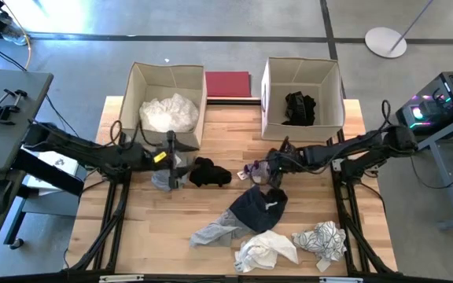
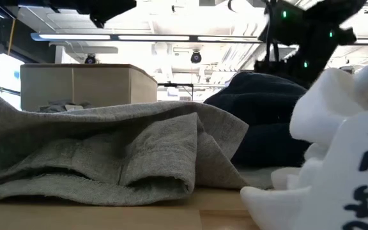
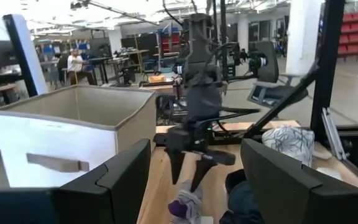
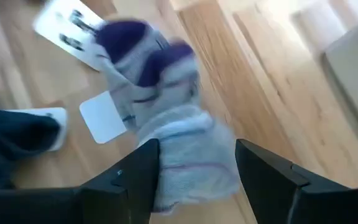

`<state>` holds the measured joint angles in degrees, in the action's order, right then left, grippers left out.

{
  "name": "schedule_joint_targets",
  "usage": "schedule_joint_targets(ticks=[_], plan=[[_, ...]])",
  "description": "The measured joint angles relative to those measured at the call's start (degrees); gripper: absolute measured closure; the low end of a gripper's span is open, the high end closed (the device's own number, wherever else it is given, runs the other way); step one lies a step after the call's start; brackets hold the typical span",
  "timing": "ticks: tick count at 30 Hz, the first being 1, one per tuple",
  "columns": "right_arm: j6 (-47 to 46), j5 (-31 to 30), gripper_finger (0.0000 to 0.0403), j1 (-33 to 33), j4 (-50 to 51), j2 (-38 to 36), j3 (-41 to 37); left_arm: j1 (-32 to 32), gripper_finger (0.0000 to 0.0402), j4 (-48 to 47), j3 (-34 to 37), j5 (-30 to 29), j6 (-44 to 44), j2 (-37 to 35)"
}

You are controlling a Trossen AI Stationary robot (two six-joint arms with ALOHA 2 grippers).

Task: Sort clothes
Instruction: Put the gray socks into the left laundry organizer

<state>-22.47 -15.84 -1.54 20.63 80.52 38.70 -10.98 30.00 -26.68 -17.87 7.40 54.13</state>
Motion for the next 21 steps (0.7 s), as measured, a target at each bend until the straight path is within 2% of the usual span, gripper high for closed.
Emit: schedule_joint_targets(ticks=[4, 7, 15, 18, 21], plan=[[3.14, 5.54, 0.0212, 1.31, -8.06, 0.06, -5.55, -0.75, 0.0161, 4.59, 0.04, 0.01, 1.14, 5.21], [3.45, 8.18, 0.0237, 1.26, -15.18, 0.06, -9.28, -0.83, 0.0161, 8.05, 0.07, 0.02, 0.16, 8.21], [8.38, 8.42, 0.0354, 2.35, -21.01, 0.05, -11.92, 1.63, 0.0161, 10.32, 0.07, -0.11, 0.38, 13.89], [9.02, 7.82, 0.0390, 3.15, -21.16, 0.15, -10.52, 3.86, 0.0161, 12.94, 0.07, -3.80, 0.08, 15.68], [8.81, 4.75, 0.0387, 3.45, -22.45, 0.15, -8.40, 5.91, 0.0161, 15.24, 0.07, -10.78, 0.23, 16.54]])
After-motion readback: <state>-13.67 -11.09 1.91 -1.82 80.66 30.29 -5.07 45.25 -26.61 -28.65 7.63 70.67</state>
